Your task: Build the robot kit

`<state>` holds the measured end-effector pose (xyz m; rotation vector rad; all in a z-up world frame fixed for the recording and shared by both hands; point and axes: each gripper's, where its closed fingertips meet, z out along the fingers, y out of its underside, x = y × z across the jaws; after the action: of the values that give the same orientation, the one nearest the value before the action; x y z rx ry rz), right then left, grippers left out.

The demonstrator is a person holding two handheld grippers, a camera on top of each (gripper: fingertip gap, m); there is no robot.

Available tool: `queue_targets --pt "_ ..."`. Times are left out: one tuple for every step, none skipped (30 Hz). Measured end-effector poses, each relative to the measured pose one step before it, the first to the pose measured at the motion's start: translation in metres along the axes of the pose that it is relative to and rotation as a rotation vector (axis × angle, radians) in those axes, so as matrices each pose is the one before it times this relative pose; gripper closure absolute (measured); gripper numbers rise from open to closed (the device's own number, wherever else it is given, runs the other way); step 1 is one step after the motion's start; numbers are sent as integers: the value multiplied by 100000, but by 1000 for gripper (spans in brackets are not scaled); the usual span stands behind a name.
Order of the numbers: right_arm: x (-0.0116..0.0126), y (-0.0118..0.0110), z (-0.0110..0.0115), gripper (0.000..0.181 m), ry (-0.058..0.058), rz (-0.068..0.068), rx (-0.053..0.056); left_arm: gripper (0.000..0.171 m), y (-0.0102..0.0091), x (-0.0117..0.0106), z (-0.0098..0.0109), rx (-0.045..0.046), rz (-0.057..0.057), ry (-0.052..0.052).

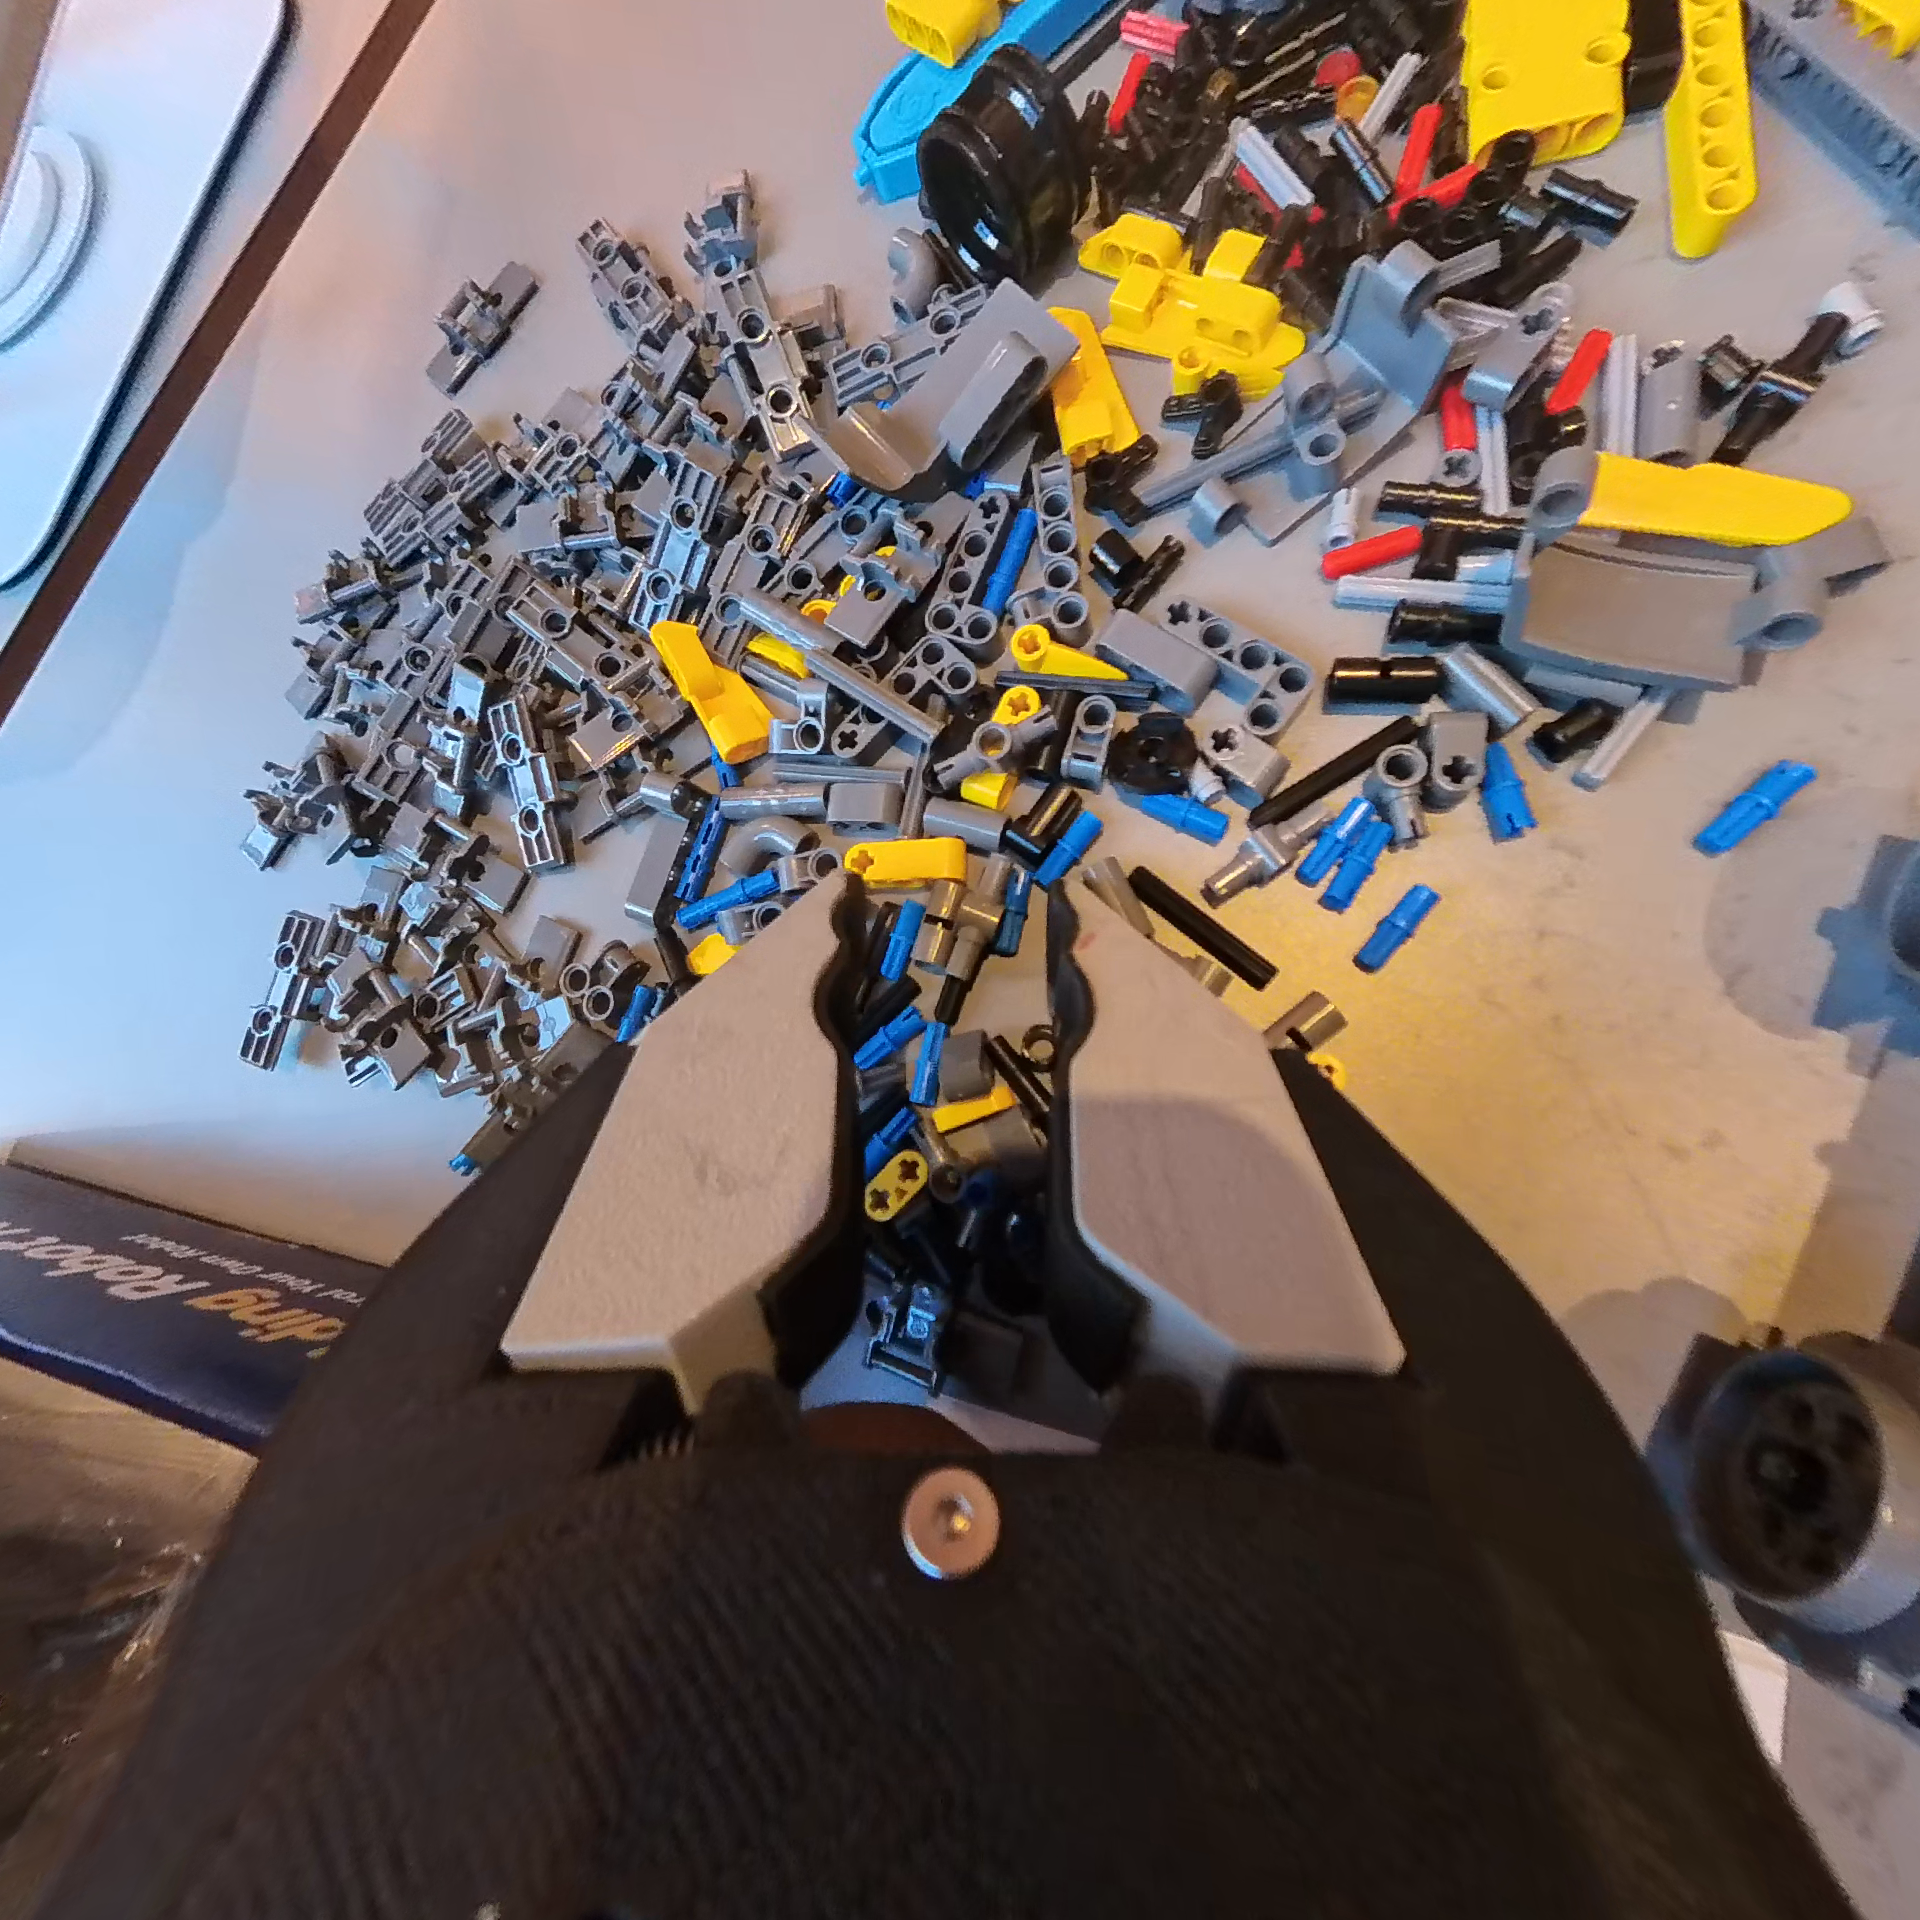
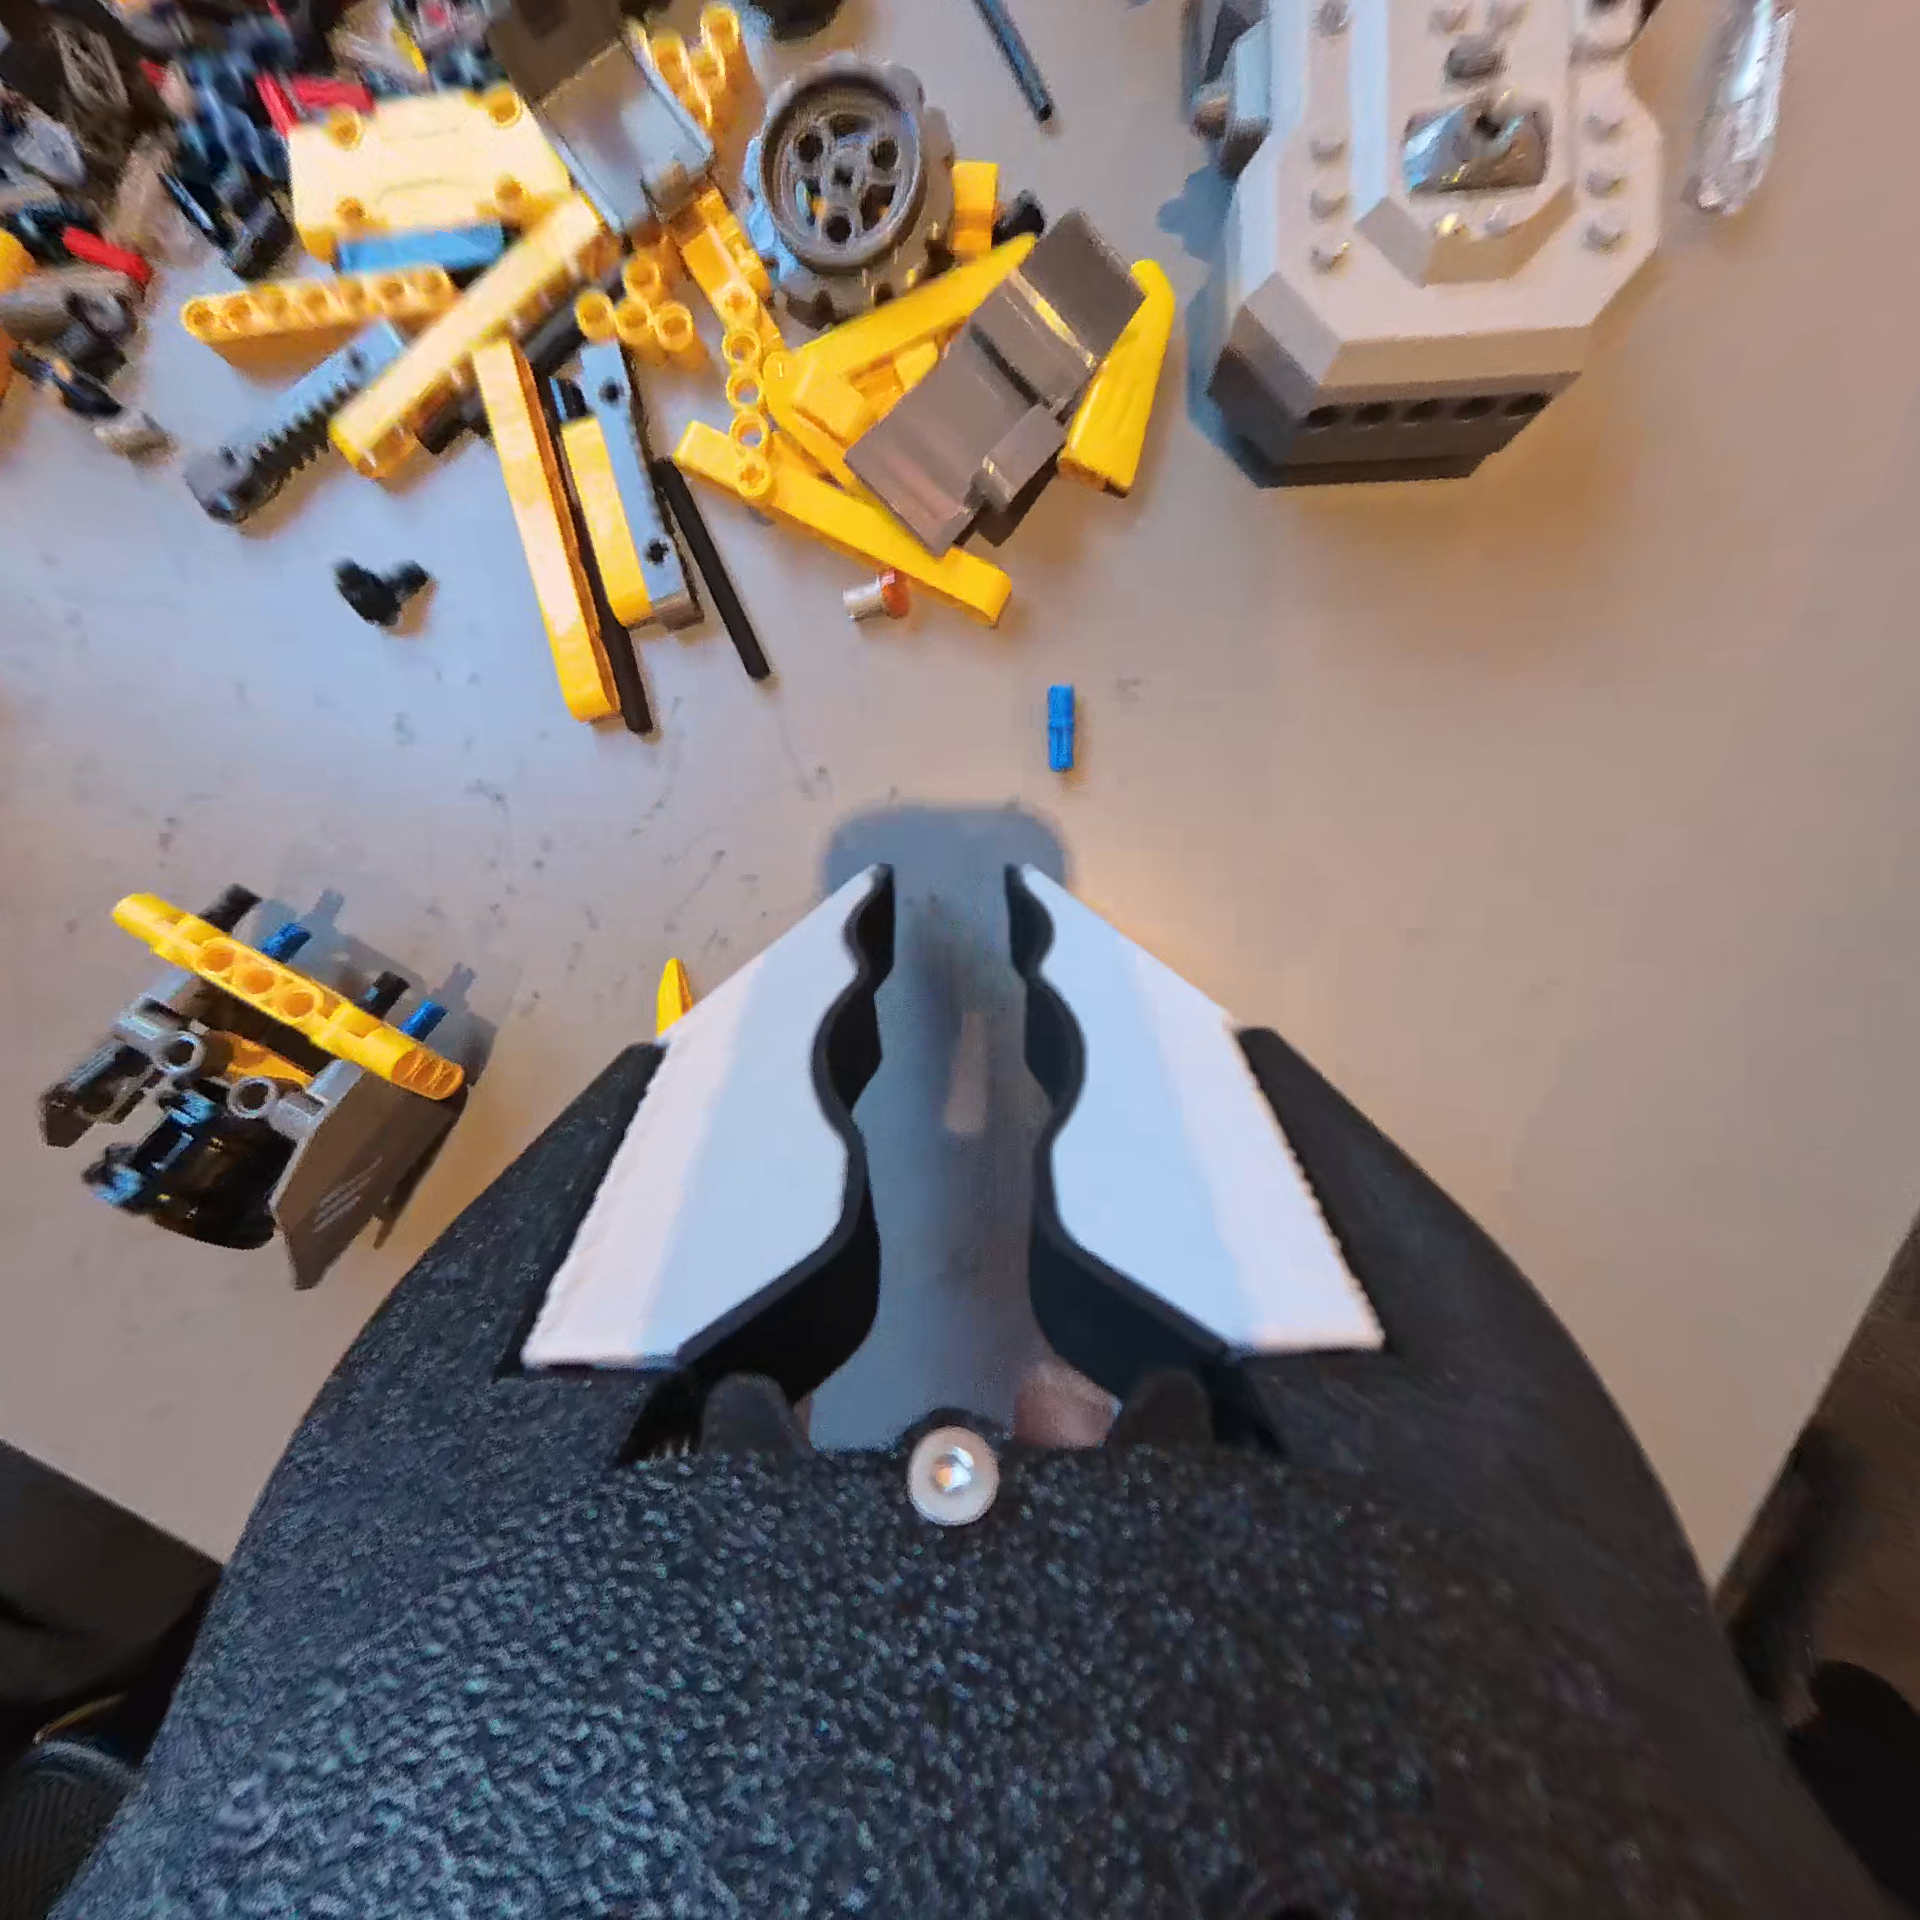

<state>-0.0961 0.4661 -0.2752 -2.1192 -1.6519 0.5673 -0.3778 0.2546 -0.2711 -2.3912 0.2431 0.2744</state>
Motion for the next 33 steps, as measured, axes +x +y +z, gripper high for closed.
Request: queue_targets --pt "82 -573 -253 155 -415 857 2482 139 -3 2 7 13 -331 214" --pt "176 -668 -120 149 -139 857 2310 139 -12 13 11 49 -148 93" --pt "475 -599 62 144 1768 158 1270 139 -26 41 19 128 20 86" --pt "590 -442 187 142 2597 -849 354 140 -28 53 15 177 54 111" --pt "562 -285 269 143 2421 -1548 -82 141 -30 53 19 139 43 112" --pt "620 -38 335 144 2404 -1579 -749 141 -1 16 5 87 89 67" --pt "657 188 360 144 1903 -585 -1368 141 4 -12 -3 41 39 -7" --pt "376 203 362 146 -367 1001 -970 140 16 -25 -10 -22 -188 80" --pt "-109 90 323 148 -3284 1908 20 140 20 -31 -6 -81 -236 90" --pt "-228 28 251 152 -3418 1744 388 139 5 -22 -2 -80 -92 29" --pt "67 47 187 160 -638 797 282 139 2 4 -1 -11 -12 20" --pt "130 40 59 172 453 -553 300 139 -2 12 7 25 77 -32" --pt "-136 12 22 177 -787 -426 388 140 -19 30 13 57 149 2" --pt "-143 8 22 177 -707 393 340 141 -17 37 -1 49 94 40" --pt "-87 72 -50 177 -163 416 93 141 -5 21 8 47 66 26" --pt "-151 173 -111 177 -500 326 -223 141 -1 0 -3 56 55 21" --pt "-210 247 -163 177 -795 494 -200 141 3 2 3 15 -105 97" --pt "-290 287 -184 177 -1096 782 76 141 3 -12 3 -30 -272 149" --pt "-444 333 -204 177 -1685 1084 254 141 4 1 3 8 -138 78" --pt "-676 385 -207 177 -2371 1136 204 141 -4 3 -1 9 54 -19" --pt "-896 439 -183 177 -2658 697 96 141 -3 -1 -3 -11 101 -95" --pt "-1002 468 -143 177 -2286 71 120 141 0 1 -5 -35 58 -101" --pt "-967 452 -104 177 -1619 -410 98 141 -1 23 5 -68 99 -75" --pt "-832 394 -96 177 -980 -529 -35 142 -14 23 -2 -39 213 -66" --pt "-694 334 -75 177 -759 -325 -191 142 -29 48 11 80 240 -28" --pt "-541 272 -64 177 -611 -136 -253 143 -25 79 20 94 116 112" --pt "-300 180 -57 177 86 -317 -205 144 -38 82 19 88 62 131" --pt "2 87 -51 177 1041 -622 -22 144 -36 62 7 100 83 81" --pt "79 37 -63 176 765 -519 38 144 -29 37 19 61 136 -11" --pt "-20 17 -46 172 -416 63 -56 144 -8 7 -6 -17 183 -133" --pt "-106 -8 -97 167 -931 443 -19 144 5 -13 -11 -21 165 -154" --pt "-158 -50 -201 162 -897 297 392 143 15 -21 -22 -31 66 -46" --pt "-175 -81 -310 162 -590 73 1120 142 29 -66 -19 -56 -42 -149"
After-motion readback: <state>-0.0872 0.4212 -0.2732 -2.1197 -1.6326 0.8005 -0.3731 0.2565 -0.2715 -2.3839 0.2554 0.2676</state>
